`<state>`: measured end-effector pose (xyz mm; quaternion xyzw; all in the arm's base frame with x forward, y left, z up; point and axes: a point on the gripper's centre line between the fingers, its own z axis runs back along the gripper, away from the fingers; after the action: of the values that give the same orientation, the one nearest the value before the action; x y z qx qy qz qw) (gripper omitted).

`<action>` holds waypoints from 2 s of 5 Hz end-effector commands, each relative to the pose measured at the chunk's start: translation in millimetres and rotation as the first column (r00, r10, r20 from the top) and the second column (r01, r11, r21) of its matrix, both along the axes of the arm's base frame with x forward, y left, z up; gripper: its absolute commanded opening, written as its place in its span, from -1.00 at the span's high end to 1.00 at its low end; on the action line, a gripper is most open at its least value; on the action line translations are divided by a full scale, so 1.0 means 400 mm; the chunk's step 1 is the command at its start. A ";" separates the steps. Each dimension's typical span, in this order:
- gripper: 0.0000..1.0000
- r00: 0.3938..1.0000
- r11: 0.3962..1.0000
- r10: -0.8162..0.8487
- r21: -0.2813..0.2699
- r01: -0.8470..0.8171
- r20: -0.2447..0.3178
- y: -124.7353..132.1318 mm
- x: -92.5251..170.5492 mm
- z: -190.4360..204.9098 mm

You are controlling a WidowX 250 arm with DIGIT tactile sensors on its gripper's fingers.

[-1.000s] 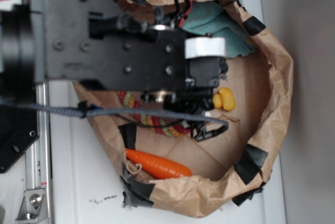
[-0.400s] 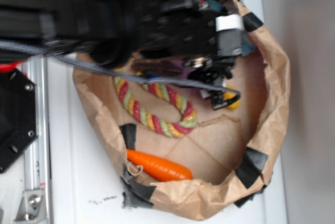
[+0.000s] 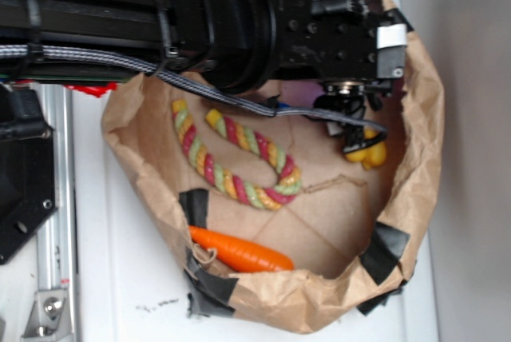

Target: Grab the blue cloth.

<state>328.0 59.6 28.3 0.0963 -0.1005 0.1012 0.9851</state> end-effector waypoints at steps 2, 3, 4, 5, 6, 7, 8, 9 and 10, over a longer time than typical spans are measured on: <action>1.00 0.998 1.000 -0.006 0.014 0.006 0.065 0.016 0.018 0.054; 1.00 0.998 1.000 0.006 0.023 -0.007 0.060 0.032 0.021 0.053; 1.00 0.997 0.999 0.019 0.033 -0.021 0.071 0.042 0.020 0.067; 1.00 0.997 0.999 0.023 0.041 -0.026 0.074 0.046 0.019 0.069; 1.00 0.996 1.000 -0.007 0.003 0.007 0.088 0.028 -0.011 0.106; 1.00 0.982 0.983 -0.129 -0.112 0.144 0.135 -0.059 -0.094 0.207; 1.00 0.975 0.976 -0.171 -0.109 0.187 0.145 -0.104 -0.117 0.223; 1.00 0.979 0.982 -0.153 -0.091 0.166 0.136 -0.099 -0.105 0.207; 1.00 0.979 0.977 -0.189 -0.086 0.196 0.083 -0.092 -0.080 0.183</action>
<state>283.8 16.0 83.1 0.0312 -0.1105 0.0116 0.9933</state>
